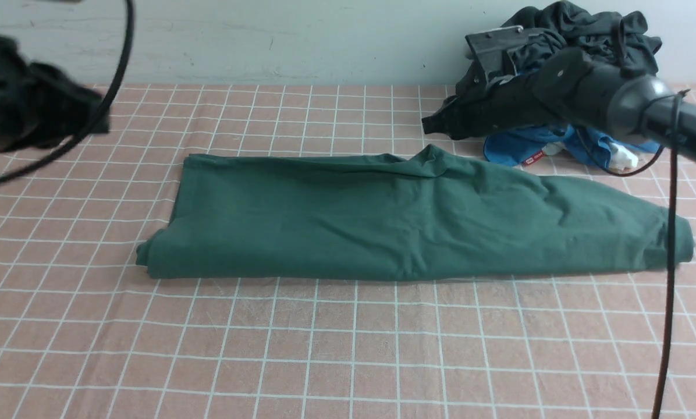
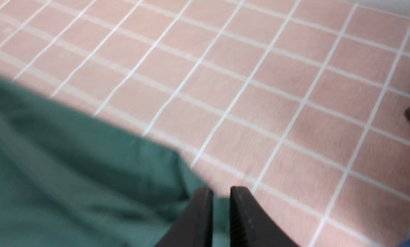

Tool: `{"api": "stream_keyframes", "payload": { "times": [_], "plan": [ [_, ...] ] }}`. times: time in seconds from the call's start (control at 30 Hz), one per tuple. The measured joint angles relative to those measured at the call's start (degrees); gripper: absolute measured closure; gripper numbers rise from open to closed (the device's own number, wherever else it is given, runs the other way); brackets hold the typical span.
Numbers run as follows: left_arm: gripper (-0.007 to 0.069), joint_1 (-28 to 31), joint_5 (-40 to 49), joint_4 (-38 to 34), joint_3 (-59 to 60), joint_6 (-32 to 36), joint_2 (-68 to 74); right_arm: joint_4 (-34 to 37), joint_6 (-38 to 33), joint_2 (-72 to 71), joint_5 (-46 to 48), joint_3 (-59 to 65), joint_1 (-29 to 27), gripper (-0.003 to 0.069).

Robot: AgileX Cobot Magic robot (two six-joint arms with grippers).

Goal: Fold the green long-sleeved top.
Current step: Use both arms to drag the lower edge of the fabric forward and fold it over the upper edge

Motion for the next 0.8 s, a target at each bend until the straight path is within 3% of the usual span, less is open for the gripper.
{"api": "stream_keyframes", "payload": {
  "times": [0.1, 0.2, 0.37, 0.47, 0.6, 0.63, 0.7, 0.8],
  "plan": [
    [0.0628, 2.82, -3.56, 0.79, 11.03, -0.7, -13.47, -6.09, 4.08, -3.56, 11.04, -0.76, -2.06, 0.0488],
    [0.0628, 3.28, -8.36, -0.88, 19.45, -2.27, -25.12, -7.02, 4.5, -4.69, 18.78, -1.25, -3.38, 0.0471],
    [0.0628, 3.34, -7.16, -1.97, 26.23, -2.54, -36.36, 0.27, -1.47, 0.39, 22.28, -1.25, -1.37, 0.0587],
    [0.0628, 3.34, -0.33, -1.28, 26.57, -2.54, -36.25, 2.7, -8.65, 6.01, 17.06, -1.14, 2.03, 0.0657],
    [0.0628, 3.34, 3.83, -0.46, 26.82, -2.54, -34.25, 4.15, -15.34, 8.69, 4.1, -1.09, 4.72, 0.067],
    [0.0628, 3.34, 4.11, -0.4, 26.82, -2.54, -34.15, 4.22, -15.51, 8.77, 3.09, -1.09, 4.82, 0.067],
    [0.0628, 3.34, 5.66, -0.03, 26.99, -2.54, -32.79, 6.76, -15.65, 9.55, -10.6, -1.09, 5.39, 0.067],
    [0.0628, 3.34, 6.99, 1.11, 26.99, -2.54, -31.57, 10.09, -13.64, 9.35, -19.27, -1.09, 5.06, 0.0656]
  ]
}}
